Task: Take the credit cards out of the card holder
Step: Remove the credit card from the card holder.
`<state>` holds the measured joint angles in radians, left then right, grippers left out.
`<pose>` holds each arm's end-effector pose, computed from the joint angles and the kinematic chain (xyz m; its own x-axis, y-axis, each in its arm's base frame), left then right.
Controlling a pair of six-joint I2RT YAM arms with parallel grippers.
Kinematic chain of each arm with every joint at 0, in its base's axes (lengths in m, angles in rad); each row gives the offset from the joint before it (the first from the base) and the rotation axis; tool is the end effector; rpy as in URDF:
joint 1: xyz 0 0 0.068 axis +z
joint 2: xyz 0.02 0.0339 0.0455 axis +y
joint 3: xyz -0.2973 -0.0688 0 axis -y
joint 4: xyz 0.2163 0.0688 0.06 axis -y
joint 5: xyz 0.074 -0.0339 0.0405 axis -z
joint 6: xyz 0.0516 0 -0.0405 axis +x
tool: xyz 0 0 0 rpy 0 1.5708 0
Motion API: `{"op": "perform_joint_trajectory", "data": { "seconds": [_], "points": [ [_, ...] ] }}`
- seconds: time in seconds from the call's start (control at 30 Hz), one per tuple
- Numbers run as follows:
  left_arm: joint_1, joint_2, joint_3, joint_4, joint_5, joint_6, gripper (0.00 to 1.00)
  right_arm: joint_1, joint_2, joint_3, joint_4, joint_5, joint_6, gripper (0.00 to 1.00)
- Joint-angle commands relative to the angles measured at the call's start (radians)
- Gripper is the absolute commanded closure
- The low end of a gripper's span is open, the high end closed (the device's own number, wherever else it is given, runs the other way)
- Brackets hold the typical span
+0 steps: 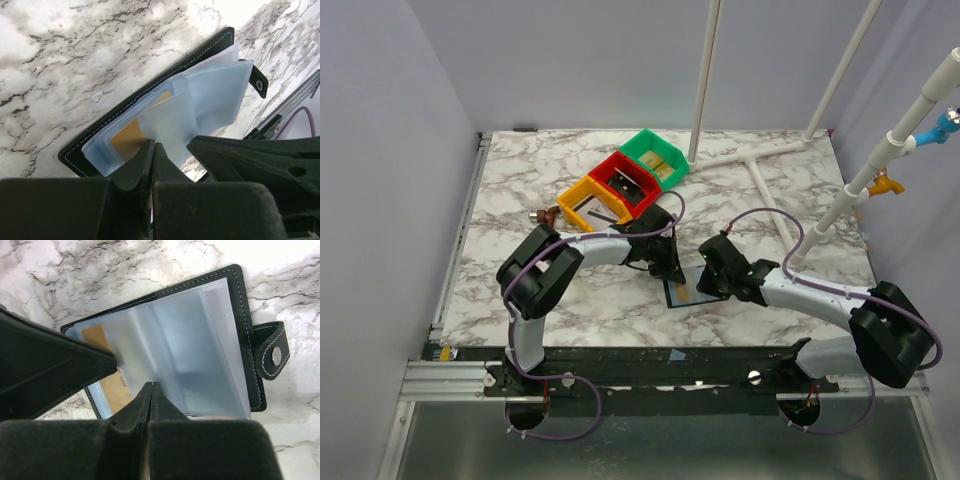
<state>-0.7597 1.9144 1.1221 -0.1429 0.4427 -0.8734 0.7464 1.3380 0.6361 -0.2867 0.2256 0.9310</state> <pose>0.2649 -0.2821 0.1845 -0.9931 -0.0120 -0.1170 0.0709 0.7331 -0.6764 0.1720 0.1434 0.2051 -0.8246 0.3024 -0.4782 0.1507 0.9320 0.3296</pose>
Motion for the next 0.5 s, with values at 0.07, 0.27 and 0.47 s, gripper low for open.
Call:
{"op": "perform_joint_trajectory", "data": {
  "seconds": [0.07, 0.27, 0.47],
  "points": [
    [-0.011, 0.034, 0.03, -0.01, -0.012, -0.004, 1.0, -0.001, -0.065, 0.013, 0.002, -0.051, -0.038, 0.99],
    [-0.012, 0.043, 0.037, -0.023, -0.016, 0.003, 1.0, 0.033, -0.037, 0.001, 0.039, -0.086, -0.035, 0.99],
    [-0.012, 0.046, 0.035, -0.026, -0.016, 0.008, 1.0, 0.063, 0.039, 0.019, 0.088, -0.098, -0.027, 0.99]
  ]
}}
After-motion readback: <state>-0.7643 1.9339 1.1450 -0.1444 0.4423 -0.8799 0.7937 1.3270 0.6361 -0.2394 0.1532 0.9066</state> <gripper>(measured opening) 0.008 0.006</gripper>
